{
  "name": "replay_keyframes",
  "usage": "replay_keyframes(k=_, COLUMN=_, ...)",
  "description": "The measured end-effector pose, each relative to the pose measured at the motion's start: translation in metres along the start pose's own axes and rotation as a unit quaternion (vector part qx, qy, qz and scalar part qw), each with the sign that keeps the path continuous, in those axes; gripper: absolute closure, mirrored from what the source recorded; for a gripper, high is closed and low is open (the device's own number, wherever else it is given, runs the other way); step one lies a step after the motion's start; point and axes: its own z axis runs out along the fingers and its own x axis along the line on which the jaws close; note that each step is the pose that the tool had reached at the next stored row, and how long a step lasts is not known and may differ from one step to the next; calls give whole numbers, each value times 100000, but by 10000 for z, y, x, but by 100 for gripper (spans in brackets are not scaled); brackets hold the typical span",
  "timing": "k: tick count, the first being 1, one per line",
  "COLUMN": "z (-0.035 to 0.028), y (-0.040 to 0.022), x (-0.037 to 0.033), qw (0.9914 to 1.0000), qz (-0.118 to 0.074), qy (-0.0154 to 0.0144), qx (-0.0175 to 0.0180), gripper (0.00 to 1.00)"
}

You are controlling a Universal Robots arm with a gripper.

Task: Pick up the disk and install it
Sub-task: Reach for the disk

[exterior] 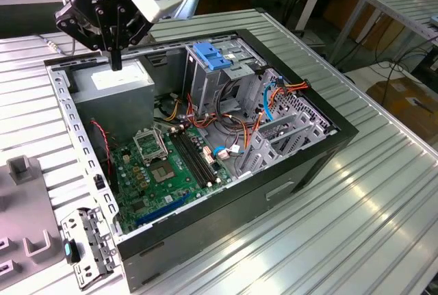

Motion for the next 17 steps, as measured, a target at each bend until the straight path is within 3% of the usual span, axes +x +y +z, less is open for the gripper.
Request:
replay_keyframes(k=13, z=-1, y=-10, x=134, qw=100000, qz=2, qy=39, qx=4, gripper=89)
replay_keyframes(k=14, z=-1, y=-13, x=174, qw=100000, qz=1, qy=50, qx=4, gripper=89)
replay_keyframes(k=17, z=-1, y=-16, x=204, qw=100000, qz=-1, qy=67, qx=8, gripper=89)
